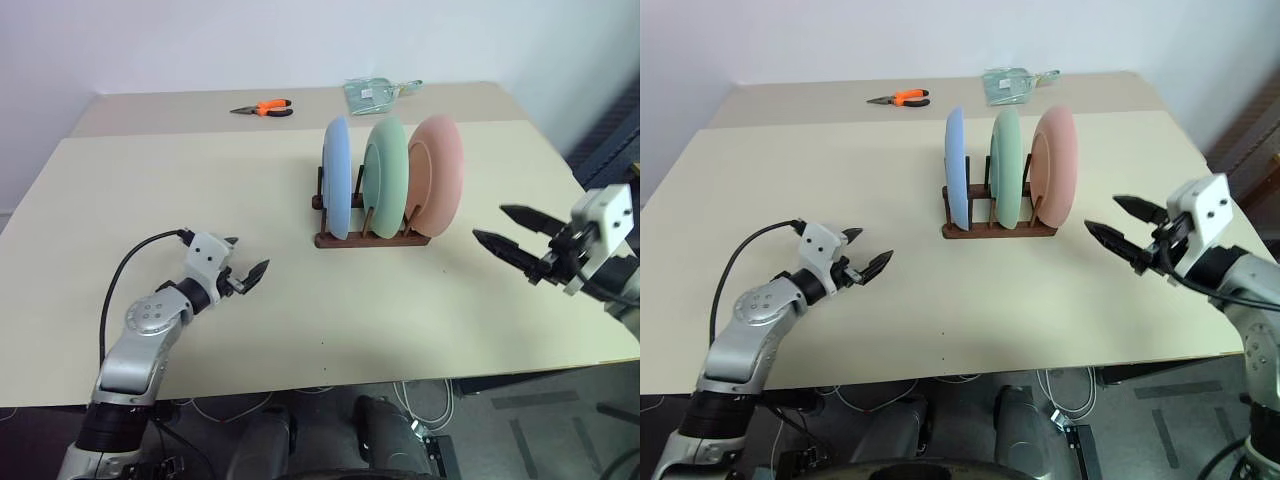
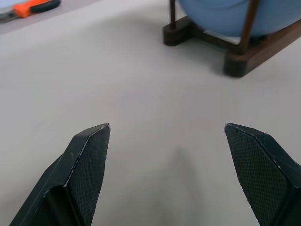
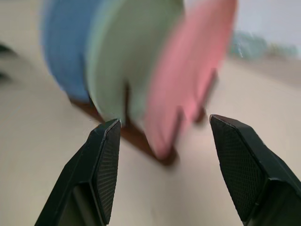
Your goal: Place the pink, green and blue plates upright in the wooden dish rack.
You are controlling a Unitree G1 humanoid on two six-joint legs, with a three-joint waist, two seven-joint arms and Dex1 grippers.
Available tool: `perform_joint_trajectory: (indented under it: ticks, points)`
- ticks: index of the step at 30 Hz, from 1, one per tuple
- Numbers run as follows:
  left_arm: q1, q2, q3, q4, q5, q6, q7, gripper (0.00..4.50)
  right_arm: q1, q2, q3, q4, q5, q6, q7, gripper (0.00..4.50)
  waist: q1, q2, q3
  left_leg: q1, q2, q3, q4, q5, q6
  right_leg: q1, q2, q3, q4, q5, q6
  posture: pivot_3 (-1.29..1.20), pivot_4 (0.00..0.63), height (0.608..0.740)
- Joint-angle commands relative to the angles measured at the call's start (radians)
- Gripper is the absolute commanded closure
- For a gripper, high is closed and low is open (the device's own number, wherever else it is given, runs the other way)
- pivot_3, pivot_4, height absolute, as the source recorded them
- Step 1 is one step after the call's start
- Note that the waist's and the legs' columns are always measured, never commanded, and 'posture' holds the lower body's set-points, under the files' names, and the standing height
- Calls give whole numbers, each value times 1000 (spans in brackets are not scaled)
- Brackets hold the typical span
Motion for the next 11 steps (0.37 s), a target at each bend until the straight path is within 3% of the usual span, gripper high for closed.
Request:
perform_joint_trajectory:
  ticks: [1,11]
  points:
    - [22,17,48,-42,-4,-18,-2,475,-9,8,24,70,-57,-99,6,1460,3,1,1,0,0,0,1,0,0,0,0,0,0,0,0,0,150,740]
    - [109,11,73,-124,-3,10,33,475,-107,43,148,273,-153,-241,1,1460,12,1,1,0,-1,-1,2,0,0,-2,-2,-1,0,0,0,0,150,740]
